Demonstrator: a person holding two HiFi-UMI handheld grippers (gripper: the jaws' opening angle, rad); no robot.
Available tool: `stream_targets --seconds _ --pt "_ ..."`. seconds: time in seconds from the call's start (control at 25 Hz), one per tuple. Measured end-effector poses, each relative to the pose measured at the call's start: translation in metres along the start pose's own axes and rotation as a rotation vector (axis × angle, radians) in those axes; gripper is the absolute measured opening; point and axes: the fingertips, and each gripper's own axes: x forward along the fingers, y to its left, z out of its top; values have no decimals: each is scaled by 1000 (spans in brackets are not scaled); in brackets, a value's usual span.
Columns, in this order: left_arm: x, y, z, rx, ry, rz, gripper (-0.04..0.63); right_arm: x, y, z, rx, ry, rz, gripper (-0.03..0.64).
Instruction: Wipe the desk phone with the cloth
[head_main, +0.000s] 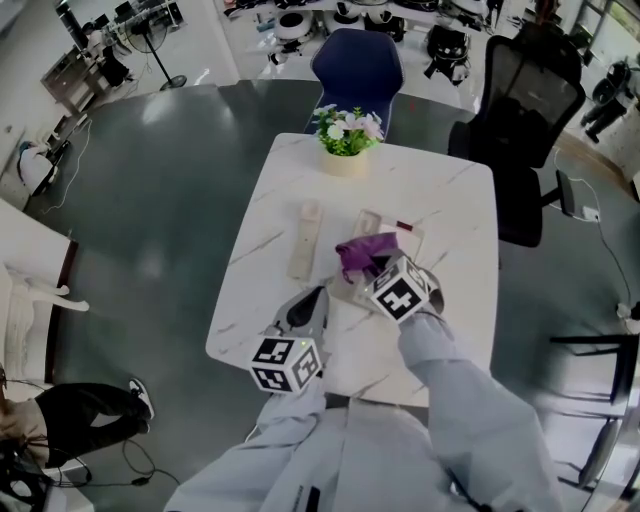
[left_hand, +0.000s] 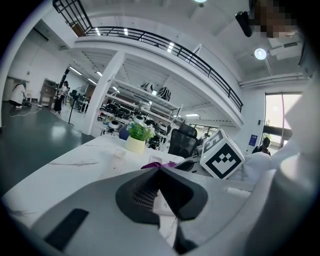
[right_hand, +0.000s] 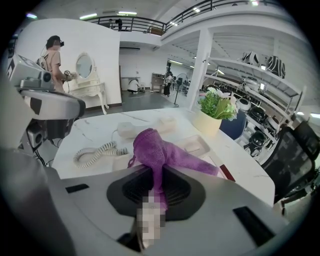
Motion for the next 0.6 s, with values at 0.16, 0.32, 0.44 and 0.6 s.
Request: stream_targets --seconds 0.16,0.32,0.44,0.6 --pt "-3 3 -1 3 0 -1 -2 2 5 1 28 -5 -5 35" --pt "-9 6 -2 4 1 0 -2 0 8 0 56 4 -21 35" --pt "-13 8 -3 5 4 -5 -2 -2 12 3 79 -6 -30 35" --pt "-14 11 -5 8 7 -15 -2 -1 18 0 109 -8 -49 35"
